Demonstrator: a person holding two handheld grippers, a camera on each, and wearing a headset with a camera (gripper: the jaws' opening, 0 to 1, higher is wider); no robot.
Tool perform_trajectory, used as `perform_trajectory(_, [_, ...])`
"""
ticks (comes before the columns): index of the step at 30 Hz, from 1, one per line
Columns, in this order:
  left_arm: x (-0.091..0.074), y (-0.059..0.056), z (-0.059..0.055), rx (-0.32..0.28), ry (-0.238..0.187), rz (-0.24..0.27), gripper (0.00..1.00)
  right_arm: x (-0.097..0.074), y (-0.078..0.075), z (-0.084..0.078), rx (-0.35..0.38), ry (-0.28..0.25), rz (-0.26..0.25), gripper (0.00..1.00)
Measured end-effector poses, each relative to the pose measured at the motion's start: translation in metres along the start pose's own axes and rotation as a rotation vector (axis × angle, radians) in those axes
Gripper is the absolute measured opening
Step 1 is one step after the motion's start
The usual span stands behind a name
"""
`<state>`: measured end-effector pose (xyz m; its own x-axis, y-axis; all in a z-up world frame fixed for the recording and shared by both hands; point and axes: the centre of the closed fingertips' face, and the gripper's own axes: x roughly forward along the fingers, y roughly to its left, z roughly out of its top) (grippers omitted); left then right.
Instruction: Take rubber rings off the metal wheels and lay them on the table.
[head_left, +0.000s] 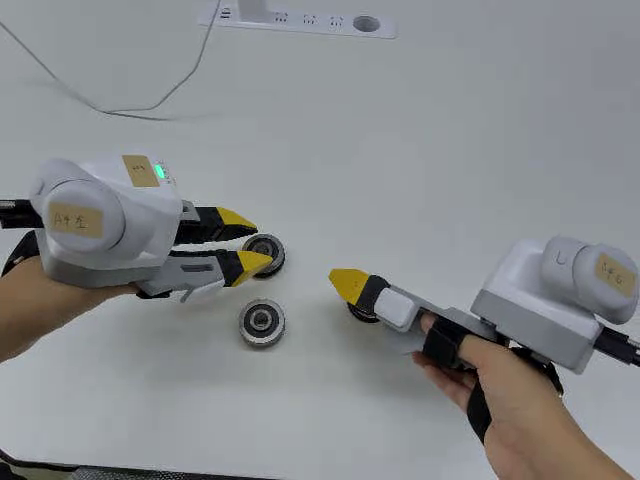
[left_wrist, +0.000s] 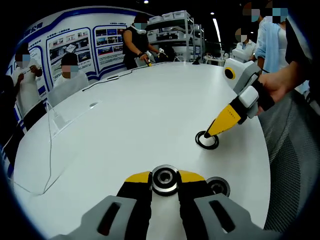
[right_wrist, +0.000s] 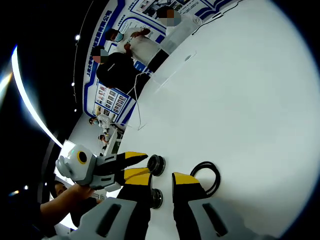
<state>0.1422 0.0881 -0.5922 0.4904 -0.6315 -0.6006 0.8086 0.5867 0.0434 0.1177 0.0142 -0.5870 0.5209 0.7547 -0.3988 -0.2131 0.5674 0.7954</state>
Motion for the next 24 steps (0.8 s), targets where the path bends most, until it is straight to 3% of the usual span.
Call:
perform_trajectory(16, [0.0032, 0.0025, -0.0043, -0.042, -0.001, -0.004, 0.17, 0.0039, 0.0035, -0.0009, 0.005, 0.005, 0.006, 0.17])
perform_trajectory(24, [0.0036, 0.0007, -0.0035, -0.029, -0.002, -0.011, 0.15, 0.0083, 0.006, 0.0025, 0.014, -0.002, 0.019, 0.17])
